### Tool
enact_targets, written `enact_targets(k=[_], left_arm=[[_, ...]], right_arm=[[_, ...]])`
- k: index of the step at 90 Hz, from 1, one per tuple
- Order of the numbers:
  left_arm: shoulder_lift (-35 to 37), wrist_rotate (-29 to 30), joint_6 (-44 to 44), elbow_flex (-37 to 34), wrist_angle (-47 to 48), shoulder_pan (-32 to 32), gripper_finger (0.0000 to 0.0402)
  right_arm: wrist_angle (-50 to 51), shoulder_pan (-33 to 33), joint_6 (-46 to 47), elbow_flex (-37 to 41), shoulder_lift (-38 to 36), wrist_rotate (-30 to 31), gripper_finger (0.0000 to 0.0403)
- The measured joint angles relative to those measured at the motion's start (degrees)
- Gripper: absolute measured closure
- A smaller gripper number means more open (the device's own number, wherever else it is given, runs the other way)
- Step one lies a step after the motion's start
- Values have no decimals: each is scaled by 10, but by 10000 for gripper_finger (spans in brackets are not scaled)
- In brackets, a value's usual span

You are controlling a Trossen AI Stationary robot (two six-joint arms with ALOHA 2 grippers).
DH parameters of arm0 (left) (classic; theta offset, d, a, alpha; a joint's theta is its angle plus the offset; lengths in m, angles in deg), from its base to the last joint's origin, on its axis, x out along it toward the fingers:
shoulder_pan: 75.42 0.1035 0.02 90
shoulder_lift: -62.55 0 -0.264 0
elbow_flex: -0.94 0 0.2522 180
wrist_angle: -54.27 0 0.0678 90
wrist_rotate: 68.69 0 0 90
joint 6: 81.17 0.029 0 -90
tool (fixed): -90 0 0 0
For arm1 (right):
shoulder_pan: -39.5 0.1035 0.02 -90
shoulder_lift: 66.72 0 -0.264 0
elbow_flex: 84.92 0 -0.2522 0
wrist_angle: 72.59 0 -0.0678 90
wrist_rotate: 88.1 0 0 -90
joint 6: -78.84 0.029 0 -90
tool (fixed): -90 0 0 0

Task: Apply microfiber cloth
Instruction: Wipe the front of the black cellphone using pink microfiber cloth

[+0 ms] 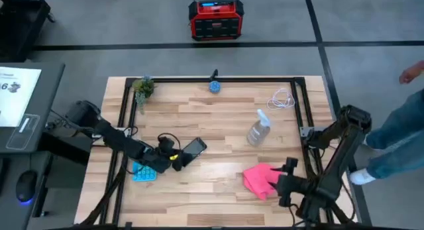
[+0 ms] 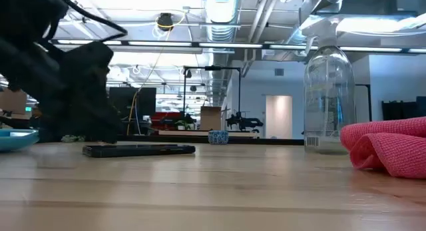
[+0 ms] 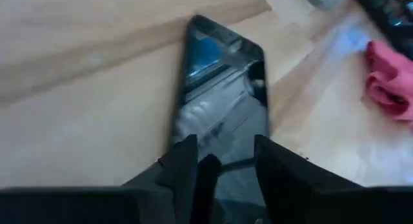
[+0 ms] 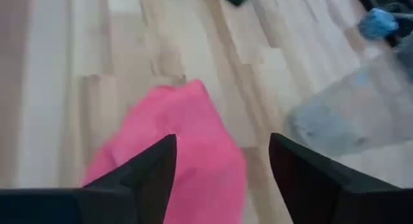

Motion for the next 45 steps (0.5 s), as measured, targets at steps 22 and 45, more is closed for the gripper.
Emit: enact_targets(k=[22,45], left_arm=[[-77,-39,67,72,-75,-13,295],[-21,-12,125,93,-18,-4,296]], right_arm=[[-232,-25,-106,94,-8,-23,175],[-400,-27,-95,209,-8,-26,175]])
